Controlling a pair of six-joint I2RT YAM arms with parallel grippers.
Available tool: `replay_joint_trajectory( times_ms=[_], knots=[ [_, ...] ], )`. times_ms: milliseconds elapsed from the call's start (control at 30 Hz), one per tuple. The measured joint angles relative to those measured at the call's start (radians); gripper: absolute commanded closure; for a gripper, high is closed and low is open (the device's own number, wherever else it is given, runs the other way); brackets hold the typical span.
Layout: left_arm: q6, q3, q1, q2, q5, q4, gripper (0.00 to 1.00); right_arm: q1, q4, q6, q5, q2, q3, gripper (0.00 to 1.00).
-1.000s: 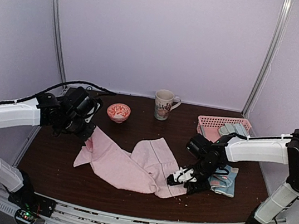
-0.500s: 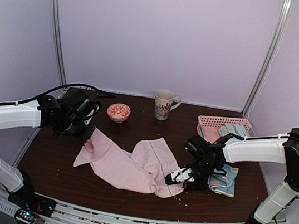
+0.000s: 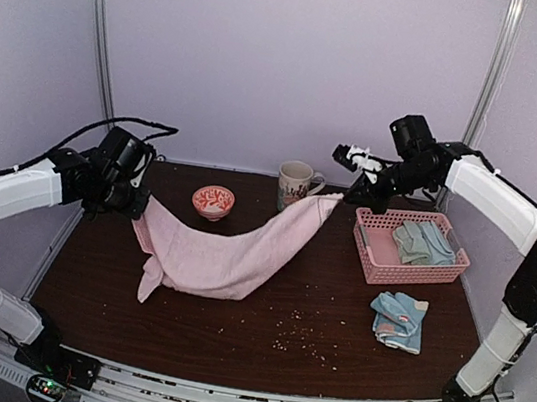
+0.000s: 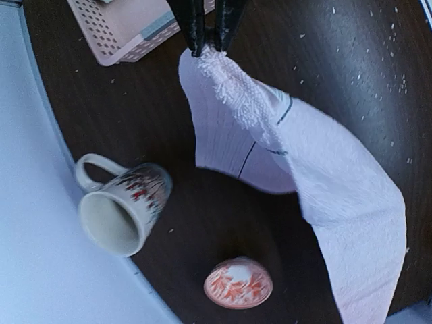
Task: Roll the towels
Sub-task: Flatten out the towel at the center of the board.
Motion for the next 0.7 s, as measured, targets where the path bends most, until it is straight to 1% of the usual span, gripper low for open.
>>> replay_joint_trajectory(
  times_ms=[133, 200, 267, 367, 500, 700],
  knots=[
    [0.042, 0.138, 0.066, 0.0, -0.001, 0.018, 1.0, -0.067, 0.023, 0.173, -0.018, 0.096, 0.253, 1.0],
    [0.064, 0.206, 0.075, 0.0, -0.002, 0.024, 1.0, -0.088, 0.029, 0.231, -0.018, 0.137, 0.342, 1.0],
    [0.085, 0.266, 0.076, -0.002, -0.003, 0.026, 1.0, -0.104, 0.041, 0.277, -0.02, 0.158, 0.397, 1.0],
    [0.109, 0.319, 0.076, -0.019, -0.003, 0.028, 1.0, -0.129, 0.063, 0.343, -0.023, 0.155, 0.415, 1.0],
    [0.132, 0.345, 0.076, -0.064, -0.014, 0.027, 1.0, -0.154, 0.092, 0.391, -0.018, 0.136, 0.411, 1.0],
    [0.147, 0.343, 0.076, -0.122, -0.043, 0.024, 1.0, -0.176, 0.124, 0.428, -0.014, 0.037, 0.321, 1.0]
  ],
)
